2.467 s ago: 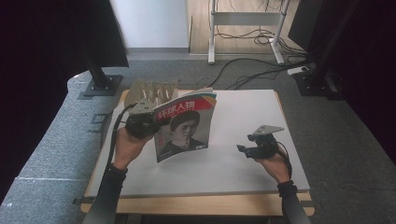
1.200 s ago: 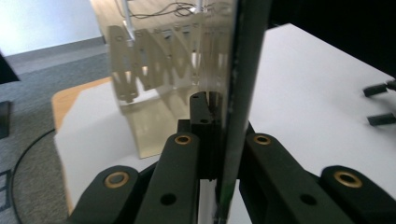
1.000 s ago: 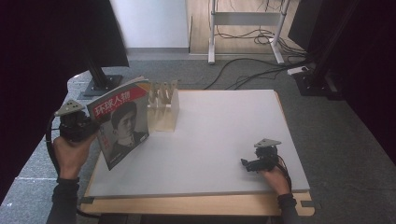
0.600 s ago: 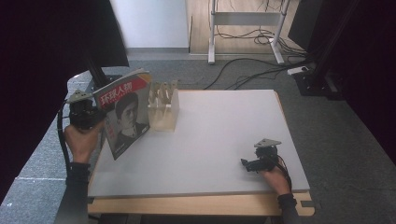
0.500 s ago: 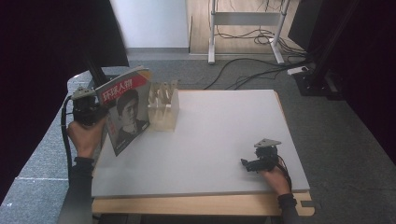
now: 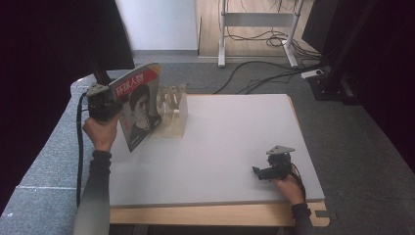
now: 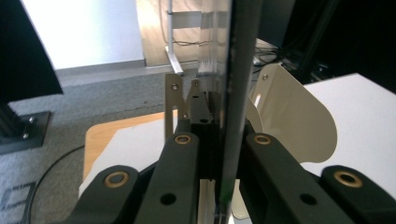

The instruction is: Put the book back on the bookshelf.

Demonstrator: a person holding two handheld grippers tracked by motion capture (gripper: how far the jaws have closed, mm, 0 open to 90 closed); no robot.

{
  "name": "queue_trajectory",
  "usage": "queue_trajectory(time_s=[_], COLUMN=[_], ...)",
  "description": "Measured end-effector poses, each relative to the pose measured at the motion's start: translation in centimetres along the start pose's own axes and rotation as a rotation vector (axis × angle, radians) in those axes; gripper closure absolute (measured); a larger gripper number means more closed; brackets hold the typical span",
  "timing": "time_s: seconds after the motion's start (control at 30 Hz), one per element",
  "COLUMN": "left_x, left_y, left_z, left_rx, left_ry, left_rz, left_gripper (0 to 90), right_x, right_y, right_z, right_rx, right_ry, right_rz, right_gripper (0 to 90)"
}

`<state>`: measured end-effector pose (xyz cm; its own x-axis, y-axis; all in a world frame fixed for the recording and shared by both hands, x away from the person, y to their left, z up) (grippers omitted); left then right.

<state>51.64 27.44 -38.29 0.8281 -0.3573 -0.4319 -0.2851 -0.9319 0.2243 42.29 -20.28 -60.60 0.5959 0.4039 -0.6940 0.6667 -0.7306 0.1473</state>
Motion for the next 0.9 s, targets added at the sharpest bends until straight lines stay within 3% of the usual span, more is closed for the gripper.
queue_trajectory(time_s=[0.07, 0.1, 0.13, 0.17, 0.2, 0.23, 0.27, 0.3, 0.37, 0.4, 0.47, 0.6, 0.7, 0.9], left_x=[0.1, 0.1, -0.2, -0.2, -0.4, -0.5, -0.5, -0.7, -0.7, -0.8, -0.8, -0.7, -0.2, 1.2], left_y=[0.3, 0.3, 0.3, 0.3, 0.3, 0.4, 0.4, 0.4, 0.5, 0.4, 0.2, -0.2, -0.3, -0.8], left_z=[0.2, 0.2, 0.3, 0.3, 0.4, 0.8, 0.8, 0.9, 1.4, 1.6, 1.5, 0.6, 0.3, 1.3], left_rx=[-0.002, -0.002, -0.007, -0.007, 0.000, 0.001, 0.001, 0.011, -0.006, 0.015, 0.010, 0.001, -0.027, -0.055], left_ry=[-0.038, -0.038, -0.096, -0.096, -0.130, -0.202, -0.202, -0.230, -0.297, -0.317, -0.309, -0.189, -0.138, -0.129], left_rz=[0.043, 0.043, 0.054, 0.054, 0.054, 0.061, 0.061, 0.056, 0.073, 0.043, 0.030, -0.003, 0.006, 0.019], left_gripper=[86.5, 86.3, 85.9, 85.4, 85.4, 84.6, 84.2, 84.2, 82.9, 84.4, 86.8, 87.3, 87.2, 86.6], right_x=[0.0, 0.0, 0.0, 0.0, 0.0, 0.0, 0.0, 0.0, 0.0, 0.0, 0.0, 0.0, 0.0, 0.0], right_y=[0.0, 0.0, 0.0, 0.0, 0.0, 0.0, 0.0, 0.0, 0.0, 0.0, 0.0, 0.0, 0.0, 0.0], right_z=[0.0, 0.0, 0.0, 0.0, 0.0, 0.0, 0.0, 0.0, 0.0, 0.0, 0.0, 0.0, 0.0, 0.0], right_rx=[0.000, 0.000, 0.000, 0.000, 0.000, -0.001, -0.001, -0.001, 0.000, 0.000, 0.000, 0.000, 0.001, 0.000], right_ry=[0.000, 0.000, 0.000, 0.000, 0.000, -0.001, -0.001, -0.002, 0.000, -0.001, -0.001, -0.001, -0.001, 0.000], right_rz=[0.000, 0.000, 0.000, 0.000, 0.000, -0.001, -0.001, -0.001, 0.000, 0.000, 0.000, -0.002, -0.002, -0.001], right_gripper=[0.0, 0.0, 0.0, 0.0, 0.0, 0.0, 0.0, 0.0, 0.0, 0.0, 0.0, 0.0, 0.0, 0.0])
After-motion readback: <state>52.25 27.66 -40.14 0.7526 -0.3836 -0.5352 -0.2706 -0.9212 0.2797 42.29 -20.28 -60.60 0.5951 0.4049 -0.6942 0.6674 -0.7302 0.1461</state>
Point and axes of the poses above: each handheld gripper's, and its own axes: x roughly forward along the jaws, z roughly out of its underside, y roughly to its right, the point moved 10 cm from there along x, roughly forward along the jaws, and after that the axes turned 12 degrees about -x, right-handed, at the moved point
